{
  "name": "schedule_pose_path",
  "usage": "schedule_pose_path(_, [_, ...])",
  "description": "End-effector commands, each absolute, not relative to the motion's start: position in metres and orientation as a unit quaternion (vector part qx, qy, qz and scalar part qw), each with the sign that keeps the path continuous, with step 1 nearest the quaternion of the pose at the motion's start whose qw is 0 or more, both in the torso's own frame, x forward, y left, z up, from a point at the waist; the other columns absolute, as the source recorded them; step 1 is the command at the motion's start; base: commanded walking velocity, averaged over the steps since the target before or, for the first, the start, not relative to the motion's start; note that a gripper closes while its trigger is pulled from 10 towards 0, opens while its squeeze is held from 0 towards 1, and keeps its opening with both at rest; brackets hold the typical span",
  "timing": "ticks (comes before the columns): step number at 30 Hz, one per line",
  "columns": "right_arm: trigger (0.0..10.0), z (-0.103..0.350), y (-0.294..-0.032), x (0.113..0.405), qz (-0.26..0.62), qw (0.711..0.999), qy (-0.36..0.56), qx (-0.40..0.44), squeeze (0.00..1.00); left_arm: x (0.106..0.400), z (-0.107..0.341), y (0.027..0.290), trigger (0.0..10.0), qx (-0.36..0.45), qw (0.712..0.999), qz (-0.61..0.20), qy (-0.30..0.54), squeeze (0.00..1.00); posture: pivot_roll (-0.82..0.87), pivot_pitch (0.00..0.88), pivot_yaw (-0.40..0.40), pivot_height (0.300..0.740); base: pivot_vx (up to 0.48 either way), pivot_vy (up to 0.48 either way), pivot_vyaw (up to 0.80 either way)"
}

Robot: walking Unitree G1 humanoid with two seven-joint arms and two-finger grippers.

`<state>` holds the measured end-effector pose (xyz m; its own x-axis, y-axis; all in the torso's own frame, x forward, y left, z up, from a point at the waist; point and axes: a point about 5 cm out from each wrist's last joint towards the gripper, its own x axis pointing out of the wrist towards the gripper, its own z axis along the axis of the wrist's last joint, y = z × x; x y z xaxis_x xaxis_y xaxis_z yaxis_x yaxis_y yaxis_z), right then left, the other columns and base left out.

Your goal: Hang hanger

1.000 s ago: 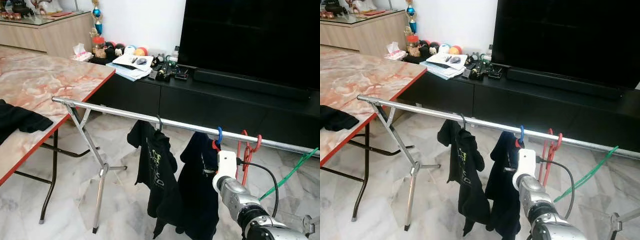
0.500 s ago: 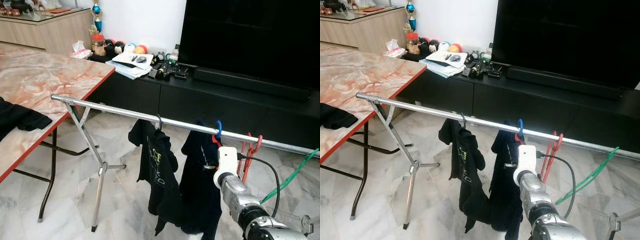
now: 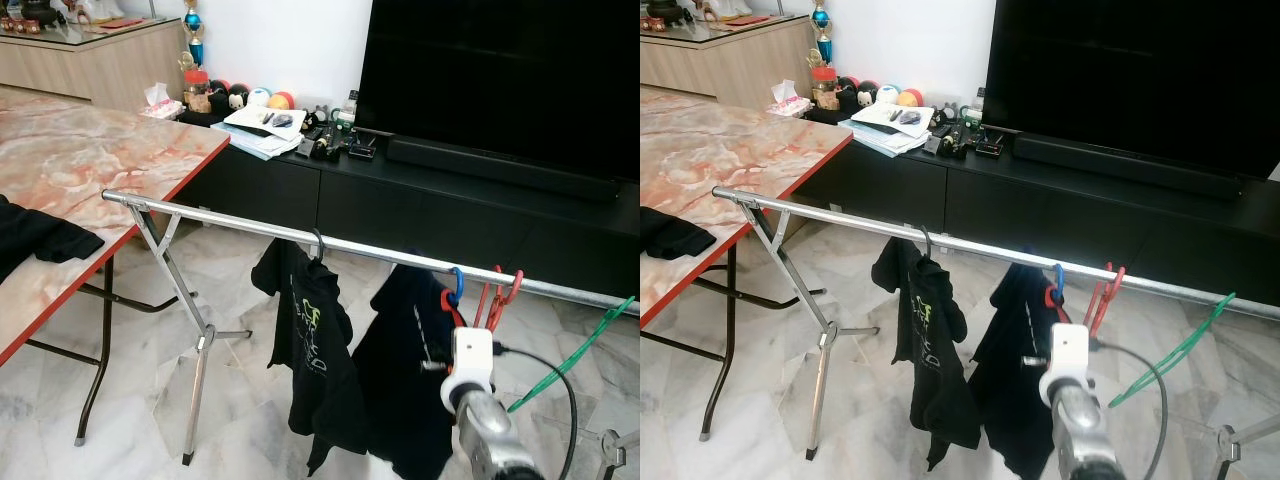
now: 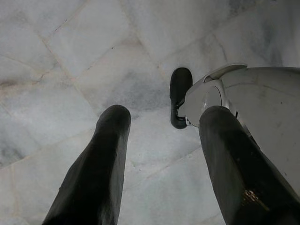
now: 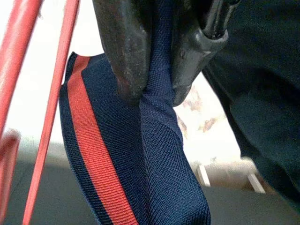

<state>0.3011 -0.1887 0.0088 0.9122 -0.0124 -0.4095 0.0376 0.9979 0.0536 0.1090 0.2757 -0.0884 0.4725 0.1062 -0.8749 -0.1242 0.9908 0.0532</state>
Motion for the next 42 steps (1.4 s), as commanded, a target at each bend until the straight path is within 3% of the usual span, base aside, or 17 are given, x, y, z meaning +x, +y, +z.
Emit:
schedule_pose_path(1, [0.0,0.017,-0.189,0.306,-0.015,0.983,0.182,0.038,0.00,0.103,-0.090,0.275,10.0,-0.006,0.852,0.066,0.519,0.00,0.14,0.000,-0.071,0.740,0.000,0.000,0.00])
schedule_pose_path(2, [2.3,0.012,-0.187,0.301,-0.015,0.981,0.187,0.044,0.00,0.103,-0.090,0.276,10.0,-0.004,0.852,0.065,0.520,0.00,0.14,0.000,-0.070,0.740,0.000,0.000,0.00])
schedule_pose_path(3, [8.3,0.011,-0.187,0.299,-0.015,0.981,0.189,0.044,0.00,0.102,-0.090,0.276,10.0,-0.004,0.851,0.065,0.520,0.00,0.14,0.000,-0.070,0.740,0.000,0.000,0.00])
schedule_pose_path(4, [10.0,0.009,-0.186,0.297,-0.015,0.980,0.191,0.046,0.00,0.102,-0.090,0.276,10.0,-0.003,0.851,0.064,0.521,0.00,0.14,0.000,-0.069,0.740,0.000,0.000,0.00])
schedule_pose_path(12, [10.0,0.007,-0.184,0.290,-0.020,0.984,0.165,0.064,0.00,0.102,-0.090,0.277,10.0,-0.002,0.852,0.062,0.520,0.00,0.14,0.000,-0.066,0.740,0.000,0.000,0.00])
schedule_pose_path(42, [10.0,0.009,-0.183,0.292,-0.025,0.983,0.168,0.069,0.00,0.102,-0.090,0.277,10.0,-0.003,0.853,0.071,0.516,0.00,0.16,0.000,-0.076,0.740,-0.315,0.000,0.00])
